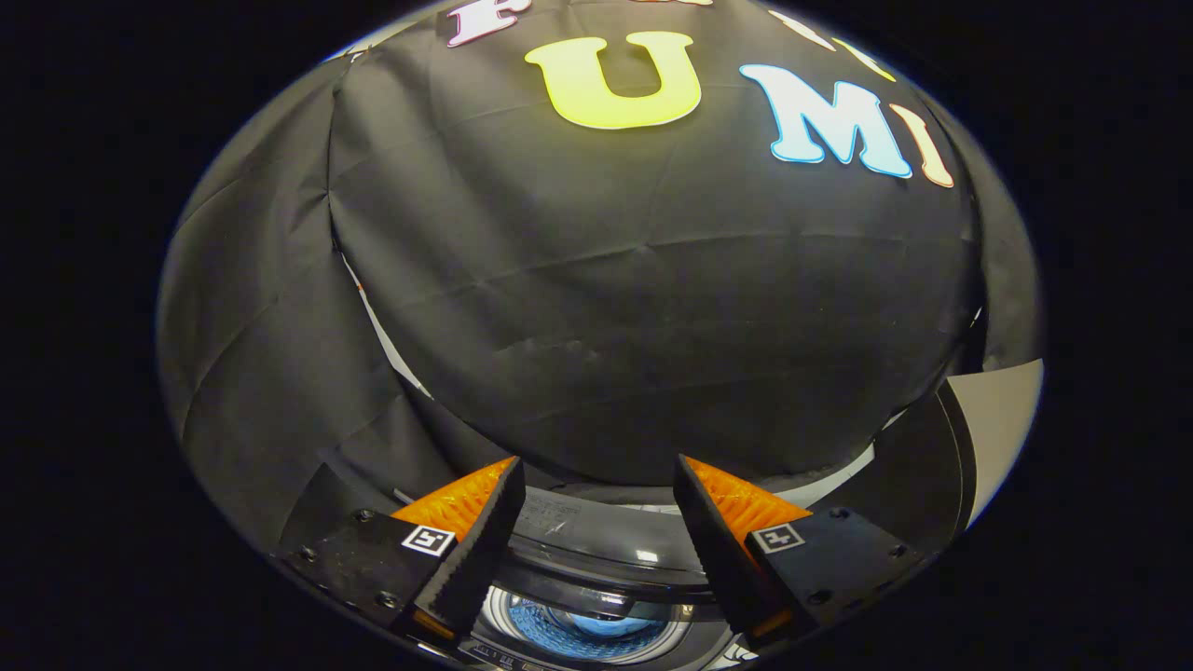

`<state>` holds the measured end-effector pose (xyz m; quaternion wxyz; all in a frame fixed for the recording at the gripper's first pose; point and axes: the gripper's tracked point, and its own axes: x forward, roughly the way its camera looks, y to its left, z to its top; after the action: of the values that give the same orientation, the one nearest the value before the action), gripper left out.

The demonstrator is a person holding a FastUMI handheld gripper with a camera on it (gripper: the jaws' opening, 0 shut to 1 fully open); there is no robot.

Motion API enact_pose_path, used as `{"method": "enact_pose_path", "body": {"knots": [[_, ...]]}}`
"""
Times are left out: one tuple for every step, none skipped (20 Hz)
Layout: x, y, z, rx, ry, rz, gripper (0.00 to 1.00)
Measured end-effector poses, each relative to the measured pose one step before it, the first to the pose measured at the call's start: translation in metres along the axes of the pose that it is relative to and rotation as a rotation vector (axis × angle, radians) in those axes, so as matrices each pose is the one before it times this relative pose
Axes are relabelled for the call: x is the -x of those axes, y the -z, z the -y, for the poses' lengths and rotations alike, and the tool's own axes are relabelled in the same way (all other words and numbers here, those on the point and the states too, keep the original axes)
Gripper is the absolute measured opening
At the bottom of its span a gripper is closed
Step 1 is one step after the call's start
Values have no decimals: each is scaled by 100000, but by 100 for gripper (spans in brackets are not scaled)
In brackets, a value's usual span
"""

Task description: Put the clothes into the washing machine and then close the washing machine lid.

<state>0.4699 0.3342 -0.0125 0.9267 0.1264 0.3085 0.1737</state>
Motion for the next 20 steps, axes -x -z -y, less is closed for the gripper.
{"method": "enact_pose_path", "body": {"knots": [[59,85,57,116,-33,346,99],[166,139,-158,258,27,515,100],[156,73,-1,134,-7,350,99],[138,195,-73,171,40,428,100],[152,42,-61,156,-54,282,100],[148,126,-61,367,-131,543,100],[88,-19,-24,274,-56,591,100],[183,176,-84,229,-126,234,99],[168,239,-115,162,-155,188,99],[221,337,-139,15,-330,47,99],[247,208,-83,201,-91,171,99],[197,181,-69,116,-156,39,99],[207,269,-95,-53,-332,228,99],[215,222,-109,155,-105,298,99],[303,358,-159,271,59,525,99],[242,247,-107,100,82,363,99],[275,410,-167,125,-5,36,99],[191,388,-90,135,-134,-17,99],[329,417,-187,-41,-199,-245,99],[348,587,-179,-282,-285,-412,99]]}}
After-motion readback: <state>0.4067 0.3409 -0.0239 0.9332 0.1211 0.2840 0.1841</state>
